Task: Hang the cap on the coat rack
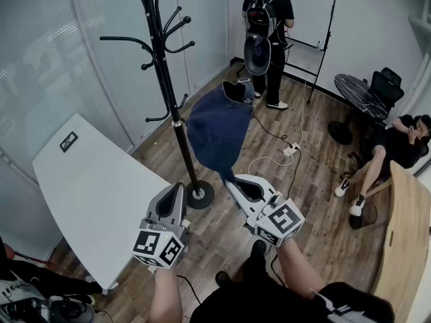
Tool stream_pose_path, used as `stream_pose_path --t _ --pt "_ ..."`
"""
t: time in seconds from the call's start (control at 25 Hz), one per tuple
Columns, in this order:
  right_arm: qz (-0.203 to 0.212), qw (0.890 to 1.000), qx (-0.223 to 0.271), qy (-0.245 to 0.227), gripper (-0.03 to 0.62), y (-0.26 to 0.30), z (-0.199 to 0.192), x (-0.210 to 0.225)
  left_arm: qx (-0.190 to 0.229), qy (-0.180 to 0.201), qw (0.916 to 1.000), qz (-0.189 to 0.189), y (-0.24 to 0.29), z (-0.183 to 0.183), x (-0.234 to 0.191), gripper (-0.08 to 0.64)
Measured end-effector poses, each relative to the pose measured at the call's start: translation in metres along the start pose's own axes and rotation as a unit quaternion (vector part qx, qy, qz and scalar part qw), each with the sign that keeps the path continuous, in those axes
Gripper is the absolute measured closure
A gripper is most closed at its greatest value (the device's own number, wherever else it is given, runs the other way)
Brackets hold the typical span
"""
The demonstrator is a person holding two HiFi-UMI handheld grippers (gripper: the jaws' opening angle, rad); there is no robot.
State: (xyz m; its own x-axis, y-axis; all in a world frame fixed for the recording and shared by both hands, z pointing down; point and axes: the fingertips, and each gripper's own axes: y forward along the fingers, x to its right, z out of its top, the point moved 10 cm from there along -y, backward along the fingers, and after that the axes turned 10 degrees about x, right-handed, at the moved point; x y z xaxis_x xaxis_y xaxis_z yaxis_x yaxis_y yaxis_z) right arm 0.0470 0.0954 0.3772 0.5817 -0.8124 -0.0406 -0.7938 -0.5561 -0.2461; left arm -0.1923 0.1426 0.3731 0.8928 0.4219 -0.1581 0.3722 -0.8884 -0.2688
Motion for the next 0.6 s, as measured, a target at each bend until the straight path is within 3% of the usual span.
stream_pose_path --t 0.6 --pt "-0.003 1.000 -0.008 -0.003 0.551 -0.008 0.000 0.000 -0.012 -0.008 0.9999 -0.007 0.007 -0.008 0.010 0.546"
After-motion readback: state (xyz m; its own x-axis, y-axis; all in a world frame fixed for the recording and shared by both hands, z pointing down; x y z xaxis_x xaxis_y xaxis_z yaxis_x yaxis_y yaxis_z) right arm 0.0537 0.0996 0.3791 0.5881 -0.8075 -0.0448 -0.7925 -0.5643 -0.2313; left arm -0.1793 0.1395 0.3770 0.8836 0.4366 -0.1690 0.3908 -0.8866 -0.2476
